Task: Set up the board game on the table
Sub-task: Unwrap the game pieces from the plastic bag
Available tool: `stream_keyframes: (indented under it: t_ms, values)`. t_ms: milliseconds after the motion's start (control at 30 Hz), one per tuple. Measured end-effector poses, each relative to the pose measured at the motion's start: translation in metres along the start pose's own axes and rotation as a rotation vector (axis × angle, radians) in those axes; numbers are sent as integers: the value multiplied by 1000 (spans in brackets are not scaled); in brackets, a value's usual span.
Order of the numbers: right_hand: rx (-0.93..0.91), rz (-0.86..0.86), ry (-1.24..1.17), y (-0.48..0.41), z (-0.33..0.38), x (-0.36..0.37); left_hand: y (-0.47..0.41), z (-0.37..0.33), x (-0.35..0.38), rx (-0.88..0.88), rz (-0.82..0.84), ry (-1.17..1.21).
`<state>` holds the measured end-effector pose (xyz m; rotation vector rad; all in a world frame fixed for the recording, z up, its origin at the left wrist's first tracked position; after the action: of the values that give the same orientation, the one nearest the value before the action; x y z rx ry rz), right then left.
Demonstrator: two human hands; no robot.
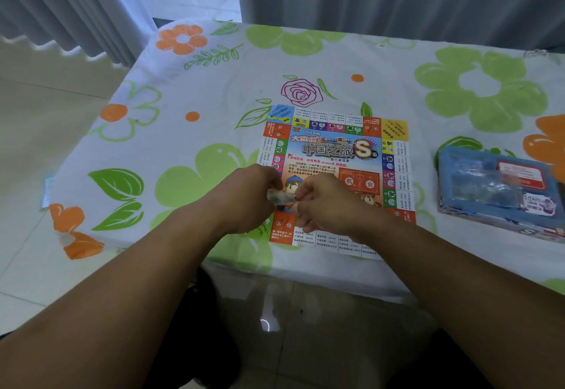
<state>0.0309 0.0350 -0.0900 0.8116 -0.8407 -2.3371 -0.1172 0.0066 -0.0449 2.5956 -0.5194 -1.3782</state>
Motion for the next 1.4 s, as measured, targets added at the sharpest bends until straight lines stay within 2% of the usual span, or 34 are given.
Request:
stream_keyframes:
  t_ms: [400, 700, 800, 1000, 1200, 1400]
  values:
    - [-32, -35, 33, 3, 1, -7, -3, -9, -10, 41, -65, 19]
    - [-54, -1, -5, 9, 0, -12, -3, -10, -15, 43, -116, 64]
    - [-64, 34, -130, 14, 1, -19, -3, -15, -20, 33, -184, 228]
    - [-13, 102, -551, 28, -5, -42, -9, -29, -19, -41, -258, 596]
    - [-15, 100, -660, 39, -21, -63, -20, -51, -9, -62, -218, 741]
    - [-15, -32, -739, 50, -40, -90, -35, -75, 11, -73, -163, 808]
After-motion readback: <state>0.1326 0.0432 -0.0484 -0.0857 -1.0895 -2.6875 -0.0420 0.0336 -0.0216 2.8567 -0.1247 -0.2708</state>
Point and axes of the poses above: each hand's wrist, its own y-axis away from the middle knuckle, its own x-axis out of the palm, z = x × y, the point moved 4 cm from there along -y, towards the middle knuckle, and after that the axes turned 12 degrees about x, right-handed, at the moved point
